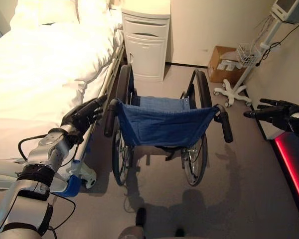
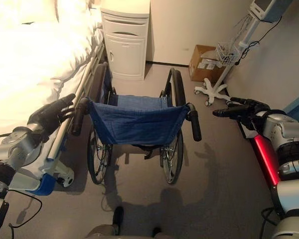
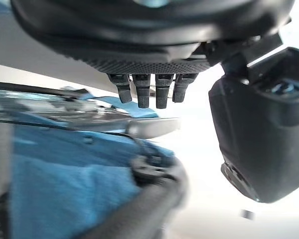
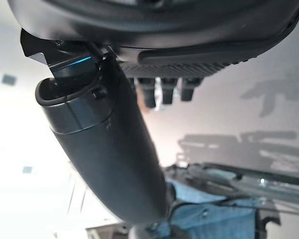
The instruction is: Push the wheelchair next to the bed
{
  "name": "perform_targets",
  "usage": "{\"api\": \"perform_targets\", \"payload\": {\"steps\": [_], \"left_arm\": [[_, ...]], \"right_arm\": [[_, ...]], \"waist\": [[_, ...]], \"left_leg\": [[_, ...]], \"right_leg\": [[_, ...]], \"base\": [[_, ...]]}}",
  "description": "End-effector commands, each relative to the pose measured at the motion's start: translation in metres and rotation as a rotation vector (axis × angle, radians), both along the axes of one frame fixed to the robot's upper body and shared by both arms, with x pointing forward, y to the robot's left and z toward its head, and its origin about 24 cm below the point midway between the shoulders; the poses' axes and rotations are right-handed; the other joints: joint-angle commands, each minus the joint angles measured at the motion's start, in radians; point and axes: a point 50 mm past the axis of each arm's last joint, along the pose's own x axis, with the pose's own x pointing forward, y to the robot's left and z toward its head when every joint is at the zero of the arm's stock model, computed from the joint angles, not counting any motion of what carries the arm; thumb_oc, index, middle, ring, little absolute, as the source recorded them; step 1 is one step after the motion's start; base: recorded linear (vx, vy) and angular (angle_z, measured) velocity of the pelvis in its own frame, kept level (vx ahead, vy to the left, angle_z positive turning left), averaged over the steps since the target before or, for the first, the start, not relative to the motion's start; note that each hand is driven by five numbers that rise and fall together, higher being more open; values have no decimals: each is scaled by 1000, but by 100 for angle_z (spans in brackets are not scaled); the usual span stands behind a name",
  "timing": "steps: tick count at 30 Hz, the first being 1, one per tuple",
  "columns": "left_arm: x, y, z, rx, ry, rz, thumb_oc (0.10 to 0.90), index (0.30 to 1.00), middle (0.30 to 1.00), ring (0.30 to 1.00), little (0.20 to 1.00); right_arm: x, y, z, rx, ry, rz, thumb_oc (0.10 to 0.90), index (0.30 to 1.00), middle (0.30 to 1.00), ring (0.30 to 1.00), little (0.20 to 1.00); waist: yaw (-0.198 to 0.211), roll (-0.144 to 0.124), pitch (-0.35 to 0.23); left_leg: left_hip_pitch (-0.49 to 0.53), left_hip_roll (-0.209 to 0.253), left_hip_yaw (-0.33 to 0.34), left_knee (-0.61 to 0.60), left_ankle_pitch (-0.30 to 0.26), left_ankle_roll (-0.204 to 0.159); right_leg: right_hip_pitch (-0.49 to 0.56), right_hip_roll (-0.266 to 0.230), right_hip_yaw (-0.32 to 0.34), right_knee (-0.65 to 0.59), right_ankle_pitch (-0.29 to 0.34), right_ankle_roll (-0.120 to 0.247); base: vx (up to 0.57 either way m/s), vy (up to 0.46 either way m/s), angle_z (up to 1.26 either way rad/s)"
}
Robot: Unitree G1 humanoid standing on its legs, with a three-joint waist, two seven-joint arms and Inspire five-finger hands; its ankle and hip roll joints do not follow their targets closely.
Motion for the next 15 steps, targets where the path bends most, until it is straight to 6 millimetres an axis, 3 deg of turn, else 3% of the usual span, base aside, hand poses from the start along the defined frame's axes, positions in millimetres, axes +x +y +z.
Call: {"api": "perform_targets", "payload": {"steps": [1, 3, 5, 9, 12, 14, 15], "left_arm": [[-5, 3, 58, 64, -301, 26, 800, 900, 900, 900, 900], [-11, 5, 53, 86, -300, 41, 800, 900, 900, 900, 900], [-25, 14, 37, 219, -271, 108, 800, 900, 900, 900, 900], [-60, 28, -4, 273, -190, 202, 800, 900, 900, 900, 900], [-76, 26, -27, 280, -150, 238, 800, 900, 900, 900, 900], [-93, 26, -55, 331, -85, 298, 800, 900, 900, 900, 900], [-96, 25, -60, 353, -81, 313, 800, 900, 900, 900, 900]], "right_arm": [[-7, -12, 53, -144, -222, -8, 800, 900, 900, 900, 900], [-11, -12, 46, -133, -232, -16, 800, 900, 900, 900, 900], [-19, -7, 29, -118, -249, -33, 800, 900, 900, 900, 900], [-48, 2, -18, -85, -261, -45, 800, 900, 900, 900, 900], [-64, 10, -46, -67, -241, -41, 800, 900, 900, 900, 900], [-74, 33, -78, -48, -231, -22, 800, 900, 900, 900, 900], [-76, 38, -84, -42, -232, -22, 800, 900, 900, 900, 900]], "waist": [[26, 33, -101], [28, 32, -100], [29, 34, -95], [31, 37, -90], [34, 39, -89], [33, 42, -84], [34, 43, -83]], "left_leg": [[107, 35, 50, 4, -100, -58], [108, 35, 48, 4, -102, -58], [108, 35, 44, 4, -102, -55], [108, 31, 37, 4, -105, -45], [109, 31, 35, 4, -105, -41], [111, 31, 35, 4, -104, -37], [111, 32, 35, 4, -104, -37]], "right_leg": [[-72, -6, -17, 50, 143, -12], [-71, -6, -18, 50, 142, -12], [-70, -5, -19, 50, 141, -14], [-74, -4, -19, 51, 141, -12], [-70, -3, -19, 47, 139, -15], [-71, -2, -18, 50, 141, -16], [-71, -2, -20, 50, 141, -17]], "base": [[0, 0, 0], [0, 0, 0], [0, 0, 0], [-6, -5, -1], [-3, -2, 4], [-10, -2, 4], [-16, 0, 4]]}}
